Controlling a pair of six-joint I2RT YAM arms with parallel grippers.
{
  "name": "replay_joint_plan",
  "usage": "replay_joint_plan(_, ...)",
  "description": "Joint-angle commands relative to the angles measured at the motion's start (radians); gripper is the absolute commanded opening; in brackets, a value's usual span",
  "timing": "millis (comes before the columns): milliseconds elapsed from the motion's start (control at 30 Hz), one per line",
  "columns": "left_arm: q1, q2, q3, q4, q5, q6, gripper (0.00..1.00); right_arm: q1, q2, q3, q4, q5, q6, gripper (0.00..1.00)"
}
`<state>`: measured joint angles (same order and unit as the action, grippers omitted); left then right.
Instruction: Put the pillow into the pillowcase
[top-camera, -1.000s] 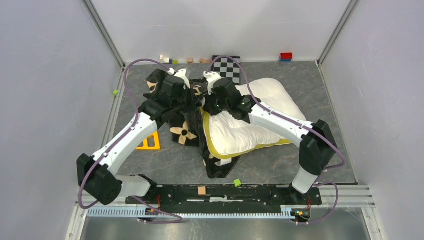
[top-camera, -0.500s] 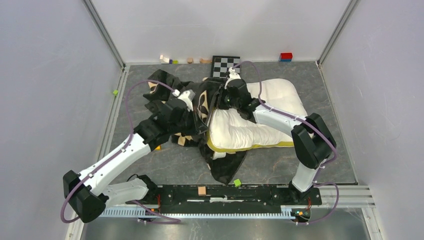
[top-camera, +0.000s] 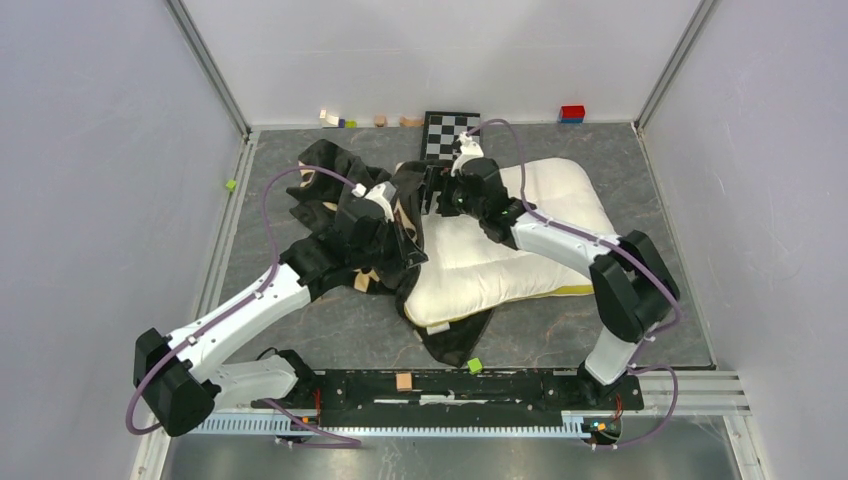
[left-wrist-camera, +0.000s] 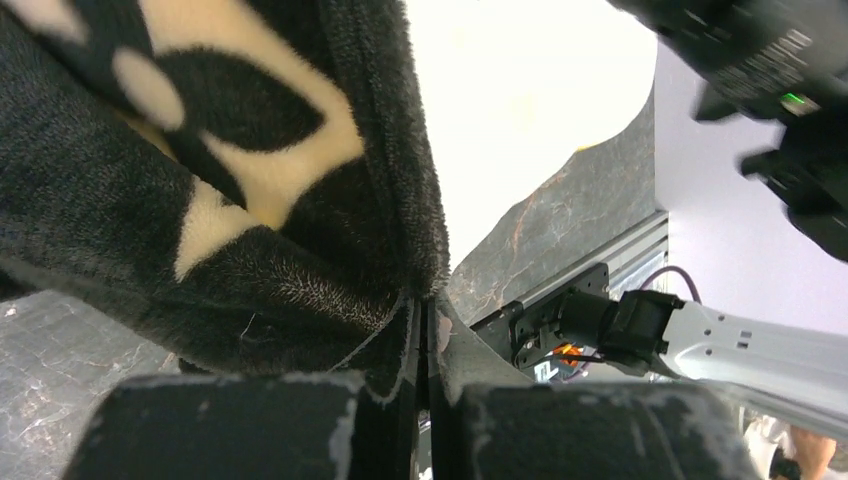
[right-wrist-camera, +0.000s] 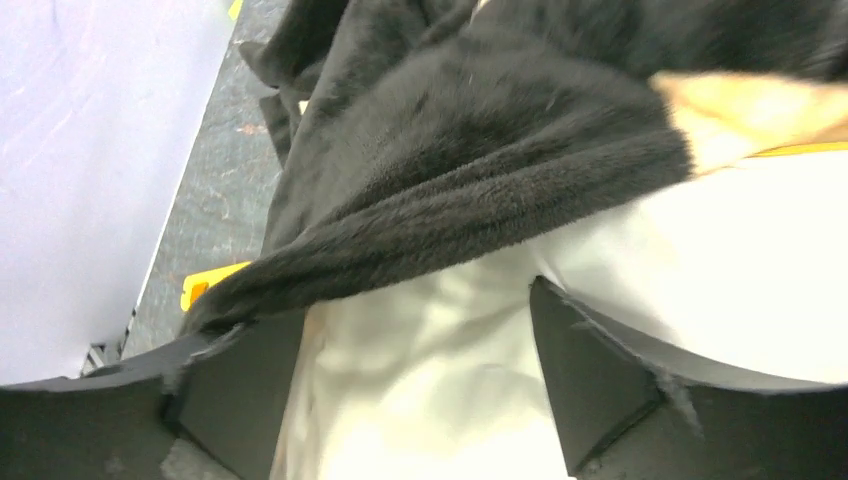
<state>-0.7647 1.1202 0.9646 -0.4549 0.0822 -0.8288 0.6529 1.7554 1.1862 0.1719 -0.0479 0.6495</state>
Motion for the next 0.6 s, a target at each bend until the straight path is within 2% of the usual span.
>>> replay_joint_plan(0,0.039,-0.008,0.013,0.044,0.053,-0.08,0.02,-0.015,-0.204,-0.034,0.057,-0.147,-0.103,0.94)
replay_joint_plan(100,0.082,-0.022,-0.008,0.064,0.072,-0.087,0.03,-0.012,-0.306,-0.084,-0.024,-0.177,-0.154,0.98)
replay_joint_plan(200,0.108,-0.025,-0.01,0.07,0.103,-0.078,0.02,0.016,-0.392,-0.135,-0.107,-0.189,-0.294,0.98)
replay_joint_plan(333,0.119,-0.03,-0.023,0.074,0.12,-0.072,0.02,0.163,-0.439,-0.18,-0.272,-0.105,-0.534,0.98)
replay_joint_plan(433,0.132,-0.034,-0.024,0.061,0.119,-0.061,0.02,0.248,-0.463,-0.3,-0.24,-0.058,-0.594,0.98)
replay_joint_plan(567,0.151,-0.055,-0.04,0.051,0.102,-0.062,0.02,0.311,-0.514,-0.442,-0.132,-0.024,-0.596,0.98)
